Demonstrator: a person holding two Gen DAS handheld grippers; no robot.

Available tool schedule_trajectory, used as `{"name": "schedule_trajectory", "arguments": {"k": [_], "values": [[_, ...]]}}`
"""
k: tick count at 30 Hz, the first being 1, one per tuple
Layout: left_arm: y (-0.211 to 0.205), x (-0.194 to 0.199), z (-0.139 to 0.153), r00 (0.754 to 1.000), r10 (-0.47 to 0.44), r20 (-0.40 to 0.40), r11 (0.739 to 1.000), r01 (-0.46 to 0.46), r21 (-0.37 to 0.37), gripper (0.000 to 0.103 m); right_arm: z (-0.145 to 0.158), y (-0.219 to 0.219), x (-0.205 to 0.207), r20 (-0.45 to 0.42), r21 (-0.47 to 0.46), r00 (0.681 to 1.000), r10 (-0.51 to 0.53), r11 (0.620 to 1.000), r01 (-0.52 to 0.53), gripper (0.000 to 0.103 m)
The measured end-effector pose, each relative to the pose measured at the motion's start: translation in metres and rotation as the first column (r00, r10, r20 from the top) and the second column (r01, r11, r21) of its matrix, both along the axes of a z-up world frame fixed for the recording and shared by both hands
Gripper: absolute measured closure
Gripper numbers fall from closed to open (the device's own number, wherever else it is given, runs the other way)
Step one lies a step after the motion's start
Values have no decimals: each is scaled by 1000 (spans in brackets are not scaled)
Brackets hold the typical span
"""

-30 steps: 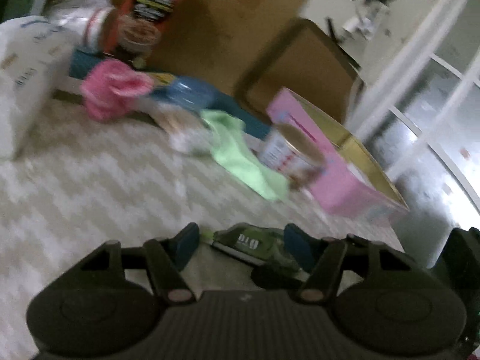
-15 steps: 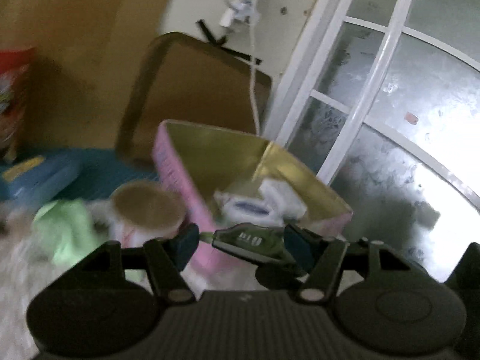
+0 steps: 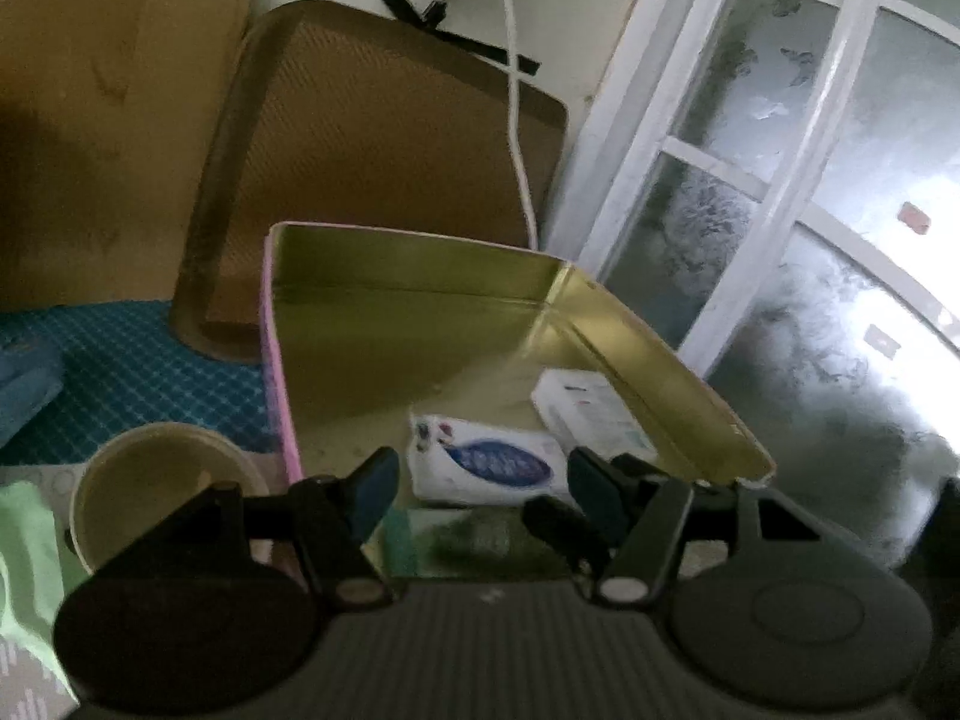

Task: Organize soft objects
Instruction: 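Reach the left tool to the pink fuzzy ball and grasp it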

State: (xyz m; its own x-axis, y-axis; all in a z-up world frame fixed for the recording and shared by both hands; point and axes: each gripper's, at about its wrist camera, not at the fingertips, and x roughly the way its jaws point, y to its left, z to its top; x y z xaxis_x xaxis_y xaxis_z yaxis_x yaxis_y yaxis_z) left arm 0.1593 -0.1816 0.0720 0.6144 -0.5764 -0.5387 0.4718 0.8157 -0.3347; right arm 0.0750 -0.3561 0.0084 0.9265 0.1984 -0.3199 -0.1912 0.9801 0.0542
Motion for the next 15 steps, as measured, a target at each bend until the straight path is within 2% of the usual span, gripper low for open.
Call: {"name": "schedule_trajectory", "arguments": {"k": [5, 9, 12, 15], "values": [[30, -37, 12, 998, -20, 55, 999, 21, -26, 39, 1, -14, -3, -10, 62, 998, -54, 997, 55, 44], [75, -72, 10, 996, 3, 93, 1000, -2, -12, 38, 12, -5, -27, 47, 100, 997, -66, 993, 61, 44], [124, -91, -5, 993, 82, 83, 996, -85, 38, 38, 17, 8, -39, 72, 137, 997, -30, 990, 20, 44], [179, -102, -26, 975, 216, 54, 970, -220, 99, 38, 22, 34, -43, 59, 150, 997, 57, 987, -65, 45]]}}
